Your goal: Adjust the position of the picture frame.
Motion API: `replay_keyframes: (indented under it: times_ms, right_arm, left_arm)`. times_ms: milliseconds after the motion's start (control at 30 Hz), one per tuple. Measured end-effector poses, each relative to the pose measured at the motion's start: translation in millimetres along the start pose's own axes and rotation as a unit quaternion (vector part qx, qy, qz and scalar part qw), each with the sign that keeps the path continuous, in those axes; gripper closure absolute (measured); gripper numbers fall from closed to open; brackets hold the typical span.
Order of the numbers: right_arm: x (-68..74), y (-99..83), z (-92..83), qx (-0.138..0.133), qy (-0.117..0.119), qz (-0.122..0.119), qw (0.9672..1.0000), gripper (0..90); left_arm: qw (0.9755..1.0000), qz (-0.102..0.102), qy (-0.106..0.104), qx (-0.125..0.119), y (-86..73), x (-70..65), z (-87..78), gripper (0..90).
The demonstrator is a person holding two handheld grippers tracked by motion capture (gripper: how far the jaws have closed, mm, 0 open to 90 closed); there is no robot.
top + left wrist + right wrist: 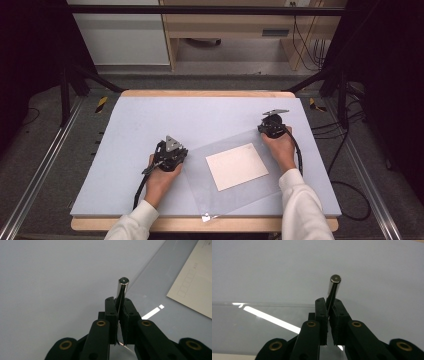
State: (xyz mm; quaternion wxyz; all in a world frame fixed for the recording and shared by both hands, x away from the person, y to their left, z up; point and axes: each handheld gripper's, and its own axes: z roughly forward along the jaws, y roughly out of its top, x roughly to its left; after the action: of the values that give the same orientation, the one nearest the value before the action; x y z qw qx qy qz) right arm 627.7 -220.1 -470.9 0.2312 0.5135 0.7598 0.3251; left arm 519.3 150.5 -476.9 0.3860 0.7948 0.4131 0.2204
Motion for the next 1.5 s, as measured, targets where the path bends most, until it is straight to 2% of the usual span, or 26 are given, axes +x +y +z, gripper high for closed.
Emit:
replay_keyframes:
  times_ms: [233,367,500,667,833,867,1100,1500]
  right_arm:
    - [0.6,1.4,0.1,0.000,0.000,-0.003,1.0000,85.3]
    - [1.4,2.6,-1.9,0.002,-0.001,-0.006,1.0000,85.6]
    - [0.3,7.0,-8.5,0.015,0.001,-0.012,0.9998,85.7]
    - [0.3,16.4,-17.8,0.022,0.004,-0.014,0.9997,85.8]
    - [1.9,24.8,-24.7,0.036,0.006,-0.017,0.9992,85.8]
    - [2.3,26.5,-25.8,0.038,0.005,-0.023,0.9990,85.8]
    - [9.8,36.6,-33.7,0.054,0.007,-0.038,0.9978,85.8]
    - [23.7,54.6,-49.2,0.064,0.012,-0.053,0.9965,85.8]
  left_arm:
    - [1.0000,0.003,-0.003,0.004,1.4,0.9,0.1,84.4]
    - [0.9999,-0.003,-0.010,0.008,2.6,2.9,-0.4,84.5]
    - [0.9998,-0.005,-0.016,0.008,5.5,3.7,-2.3,84.6]
    - [0.9995,0.016,-0.022,0.015,17.2,4.3,-12.8,84.4]
    - [0.9990,0.021,-0.034,0.019,22.1,6.6,-18.9,83.9]
    - [0.9989,0.015,-0.040,0.019,22.1,8.2,-19.8,83.6]
    - [0.9984,0.008,-0.050,0.023,21.5,14.9,-24.6,83.2]
    - [0.9984,0.005,-0.053,0.023,31.2,27.8,-43.7,82.7]
